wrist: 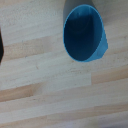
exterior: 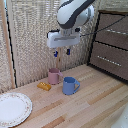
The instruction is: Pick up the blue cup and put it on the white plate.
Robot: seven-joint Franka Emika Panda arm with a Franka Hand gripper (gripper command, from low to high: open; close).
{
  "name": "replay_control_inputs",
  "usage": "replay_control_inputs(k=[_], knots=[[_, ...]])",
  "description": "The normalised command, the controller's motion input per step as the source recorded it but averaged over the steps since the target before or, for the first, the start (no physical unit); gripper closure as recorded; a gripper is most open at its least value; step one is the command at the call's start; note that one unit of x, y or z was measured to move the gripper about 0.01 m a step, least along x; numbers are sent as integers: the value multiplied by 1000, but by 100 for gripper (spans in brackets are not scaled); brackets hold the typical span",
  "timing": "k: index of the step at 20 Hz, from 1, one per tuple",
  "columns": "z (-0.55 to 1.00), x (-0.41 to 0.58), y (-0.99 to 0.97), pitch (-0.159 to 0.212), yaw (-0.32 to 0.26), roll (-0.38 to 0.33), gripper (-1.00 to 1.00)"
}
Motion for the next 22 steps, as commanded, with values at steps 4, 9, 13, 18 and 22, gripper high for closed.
replay_control_inputs(k=[4, 9, 13, 18, 22], knots=[[-91, -431, -388, 37, -33, 39, -100], [-141, -329, -590, 82, -35, 68, -100], [-233, -153, -636, 46, -6, 63, -100], [-280, -29, -406, 32, 6, 29, -100], [-322, -90, -153, 45, 4, 0, -100]])
